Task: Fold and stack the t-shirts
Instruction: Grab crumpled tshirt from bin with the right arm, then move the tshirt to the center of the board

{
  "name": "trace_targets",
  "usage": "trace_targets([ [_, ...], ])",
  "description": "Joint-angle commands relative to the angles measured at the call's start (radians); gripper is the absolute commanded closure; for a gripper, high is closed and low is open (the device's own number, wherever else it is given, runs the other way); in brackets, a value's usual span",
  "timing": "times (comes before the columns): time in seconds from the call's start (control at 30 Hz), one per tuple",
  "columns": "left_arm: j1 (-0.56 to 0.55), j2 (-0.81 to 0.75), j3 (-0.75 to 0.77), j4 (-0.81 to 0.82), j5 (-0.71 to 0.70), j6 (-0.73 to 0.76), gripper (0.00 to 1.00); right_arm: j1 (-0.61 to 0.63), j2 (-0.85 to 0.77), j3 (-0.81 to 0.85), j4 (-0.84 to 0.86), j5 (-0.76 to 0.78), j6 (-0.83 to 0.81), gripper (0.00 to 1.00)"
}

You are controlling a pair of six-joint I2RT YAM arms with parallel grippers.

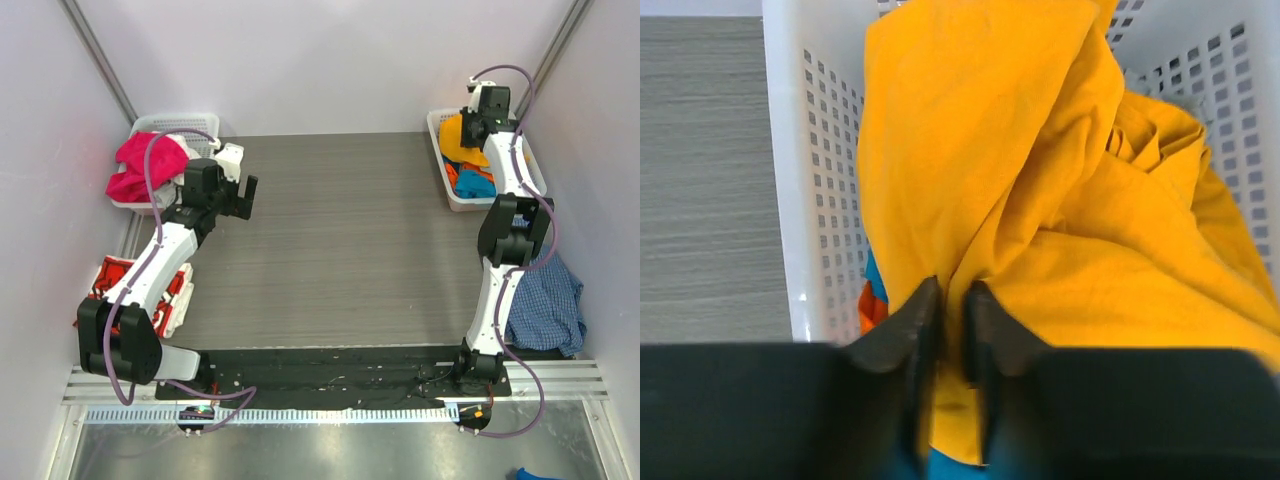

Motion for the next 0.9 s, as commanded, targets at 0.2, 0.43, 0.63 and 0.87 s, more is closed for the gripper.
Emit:
trace_targets([
  [0.2,0.001,-0.004,0.008,0.045,-0.018,0.011,0.04,0.014,-0.079,0.060,-0.015,0.011,0.011,0.99],
  [0.43,0.001,0.002,0.001,0.045,-0.024,0.002,0.05,0.063,-0.250,0.205,-0.134,0.016,-0.051,0.99],
  [0.63,0.001,-0.001,-0.007,0.056,-0.032,-0.002,0.06,0.155,-0.430,0.275,-0.139,0.094,-0.167,0.99],
  [0.87,0.000,-0.021,-0.012,0.065,-0.029,-0.006,0.07,0.400,-0.623,0.186,-0.136,-0.011,-0.215,0.99],
])
